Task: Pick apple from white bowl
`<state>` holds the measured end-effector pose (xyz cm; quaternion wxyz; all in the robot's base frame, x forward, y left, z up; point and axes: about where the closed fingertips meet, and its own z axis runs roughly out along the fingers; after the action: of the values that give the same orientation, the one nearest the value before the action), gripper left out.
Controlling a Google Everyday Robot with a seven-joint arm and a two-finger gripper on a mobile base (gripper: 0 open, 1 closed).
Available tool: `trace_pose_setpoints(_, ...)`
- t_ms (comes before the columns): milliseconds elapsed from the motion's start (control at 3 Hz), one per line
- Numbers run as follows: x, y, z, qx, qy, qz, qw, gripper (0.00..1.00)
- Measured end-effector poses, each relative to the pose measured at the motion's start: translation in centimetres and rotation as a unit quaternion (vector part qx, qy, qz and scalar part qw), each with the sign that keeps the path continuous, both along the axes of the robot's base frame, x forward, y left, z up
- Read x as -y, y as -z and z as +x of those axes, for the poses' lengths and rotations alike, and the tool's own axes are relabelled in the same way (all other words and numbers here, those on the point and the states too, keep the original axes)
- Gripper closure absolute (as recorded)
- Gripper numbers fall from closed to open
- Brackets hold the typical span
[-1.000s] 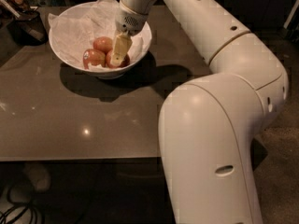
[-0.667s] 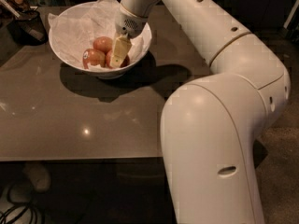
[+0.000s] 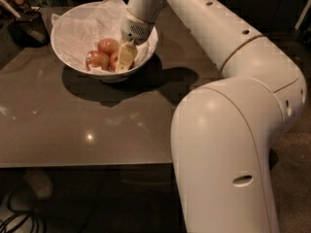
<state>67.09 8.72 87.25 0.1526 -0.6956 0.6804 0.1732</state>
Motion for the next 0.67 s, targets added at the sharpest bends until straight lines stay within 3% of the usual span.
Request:
trace_pose_setpoints(333,-0.05,0.12,-0.11,-0.003,-0.001,0.001,1.0,0.41)
trace_pose_setpoints(667,-0.12,0.28,-0.15,-0.006,-0.005,0.003,1.0,0.59)
